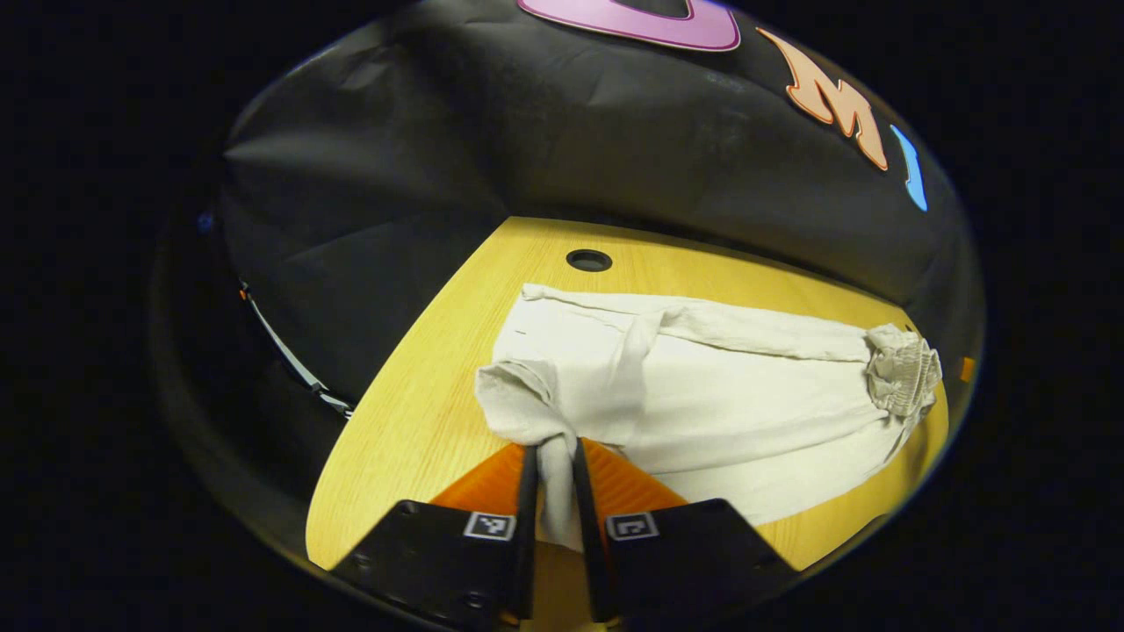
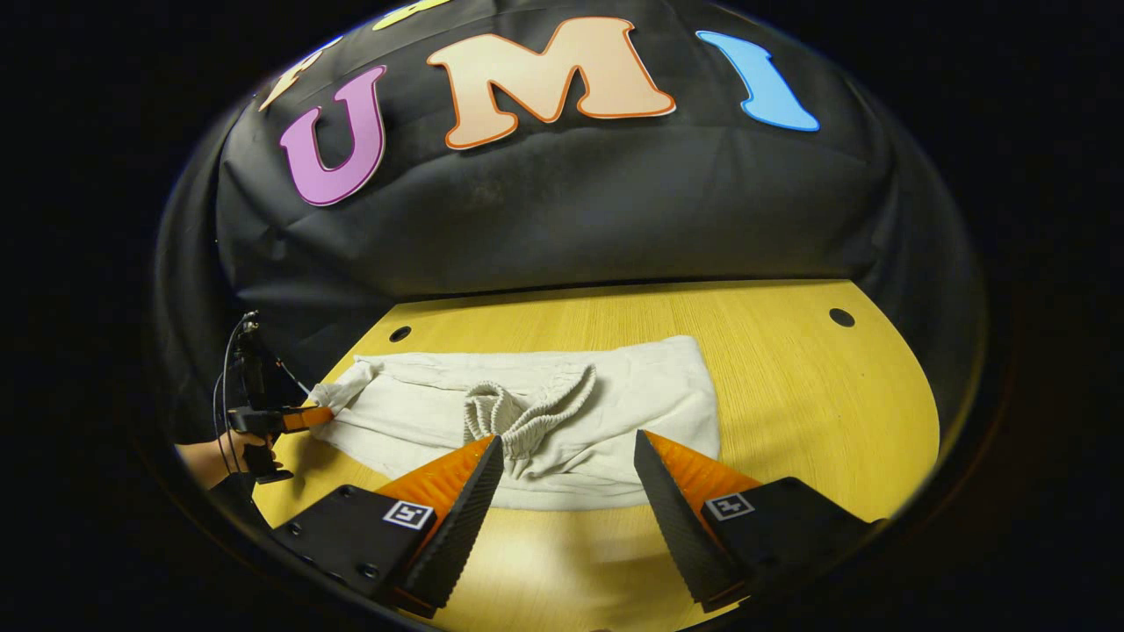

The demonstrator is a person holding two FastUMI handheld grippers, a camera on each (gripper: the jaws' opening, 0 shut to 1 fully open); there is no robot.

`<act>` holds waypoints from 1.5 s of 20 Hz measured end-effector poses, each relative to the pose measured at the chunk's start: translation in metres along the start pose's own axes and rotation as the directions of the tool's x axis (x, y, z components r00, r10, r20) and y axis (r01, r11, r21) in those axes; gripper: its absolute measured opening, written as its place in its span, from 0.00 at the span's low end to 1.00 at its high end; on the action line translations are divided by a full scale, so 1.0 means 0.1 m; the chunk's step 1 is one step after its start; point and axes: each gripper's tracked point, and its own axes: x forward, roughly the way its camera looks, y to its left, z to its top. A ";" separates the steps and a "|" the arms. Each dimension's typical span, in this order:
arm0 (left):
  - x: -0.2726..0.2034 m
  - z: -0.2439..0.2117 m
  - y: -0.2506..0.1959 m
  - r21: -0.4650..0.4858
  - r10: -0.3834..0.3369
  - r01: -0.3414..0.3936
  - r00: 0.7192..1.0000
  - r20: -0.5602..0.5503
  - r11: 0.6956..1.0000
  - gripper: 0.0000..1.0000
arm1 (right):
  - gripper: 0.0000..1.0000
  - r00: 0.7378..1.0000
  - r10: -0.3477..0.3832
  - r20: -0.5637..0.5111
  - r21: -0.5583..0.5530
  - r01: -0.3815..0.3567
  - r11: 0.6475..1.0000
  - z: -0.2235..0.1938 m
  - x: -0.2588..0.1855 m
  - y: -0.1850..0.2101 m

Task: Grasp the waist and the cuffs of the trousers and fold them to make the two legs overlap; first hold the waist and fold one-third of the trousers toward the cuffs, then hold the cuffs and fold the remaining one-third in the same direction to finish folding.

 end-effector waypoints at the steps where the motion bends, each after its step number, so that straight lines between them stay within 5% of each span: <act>1: 0.00 0.01 0.00 -0.011 0.004 -0.004 1.000 0.005 1.000 0.12 | 0.91 1.000 0.000 -0.002 0.000 0.000 1.000 -0.01 -0.02 -0.03; 3: -0.02 0.02 -0.02 -0.041 0.027 -0.027 1.000 -0.007 0.999 0.00 | 0.96 1.000 0.004 -0.005 -0.004 -0.004 1.000 -0.04 -0.07 -0.09; 7: -0.16 0.34 -0.30 -0.052 0.023 -0.020 0.998 0.053 0.998 0.00 | 0.97 1.000 0.010 -0.011 -0.023 -0.011 1.000 -0.07 -0.20 -0.29; 16: -0.62 1.31 -1.94 0.043 -0.157 0.151 0.964 0.214 0.988 0.00 | 0.91 1.000 0.019 0.005 0.048 -0.020 0.999 -0.11 -0.60 -0.91; 24: -0.81 1.74 -3.59 0.184 -0.352 0.313 0.902 0.251 0.932 0.00 | 0.97 1.000 -0.025 0.012 0.125 0.023 0.992 -0.22 -0.95 -1.54; 25: -0.83 1.75 -3.79 0.199 -0.377 0.333 0.893 0.248 0.921 0.00 | 0.90 1.000 -0.029 0.011 0.131 0.028 0.991 -0.24 -0.98 -1.61; 27: -0.83 1.70 -4.16 0.229 -0.419 0.370 0.878 0.230 0.900 0.00 | 0.96 0.999 -0.040 0.009 0.141 0.038 0.989 -0.26 -1.04 -1.71; 30: -0.81 1.50 -4.70 0.263 -0.477 0.427 0.862 0.170 0.865 0.00 | 0.90 0.998 -0.055 0.012 0.162 0.052 0.985 -0.31 -1.14 -1.87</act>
